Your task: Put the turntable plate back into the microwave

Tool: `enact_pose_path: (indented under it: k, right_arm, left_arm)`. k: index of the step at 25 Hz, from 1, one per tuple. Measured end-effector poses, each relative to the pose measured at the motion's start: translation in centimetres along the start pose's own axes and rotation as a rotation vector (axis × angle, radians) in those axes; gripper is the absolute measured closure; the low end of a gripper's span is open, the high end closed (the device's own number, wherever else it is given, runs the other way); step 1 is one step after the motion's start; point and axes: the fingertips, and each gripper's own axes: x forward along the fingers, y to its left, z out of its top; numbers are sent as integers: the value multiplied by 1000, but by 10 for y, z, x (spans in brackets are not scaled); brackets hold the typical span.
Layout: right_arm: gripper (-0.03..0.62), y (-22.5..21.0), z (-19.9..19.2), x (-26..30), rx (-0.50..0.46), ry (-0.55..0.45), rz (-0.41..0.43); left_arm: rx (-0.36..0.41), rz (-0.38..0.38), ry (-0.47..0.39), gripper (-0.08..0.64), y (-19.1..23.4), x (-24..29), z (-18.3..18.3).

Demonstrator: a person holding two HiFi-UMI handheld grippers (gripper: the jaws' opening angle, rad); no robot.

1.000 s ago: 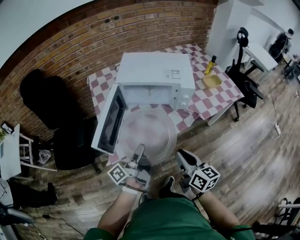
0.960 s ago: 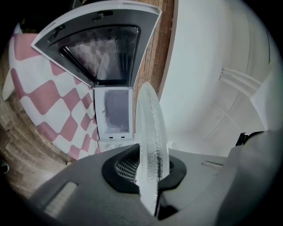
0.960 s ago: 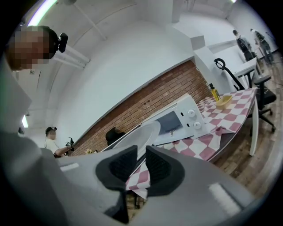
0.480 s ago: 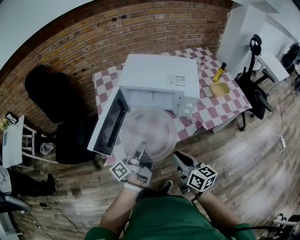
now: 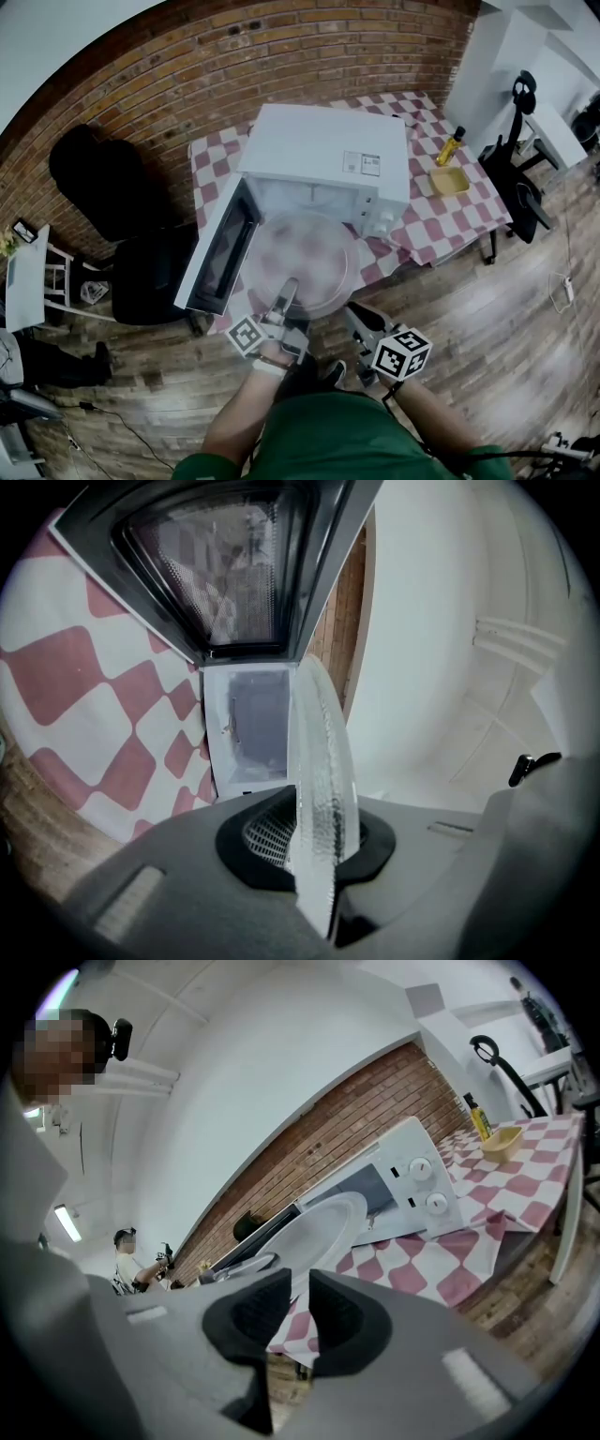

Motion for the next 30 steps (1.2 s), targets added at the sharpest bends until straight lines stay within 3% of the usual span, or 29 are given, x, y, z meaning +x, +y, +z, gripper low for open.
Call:
enact_pose_path:
  k: [30]
  right_arm:
    - [529,-73,19,124,162,-11,-167]
  left_arm:
    - [-103,17,71,523,80,101,80]
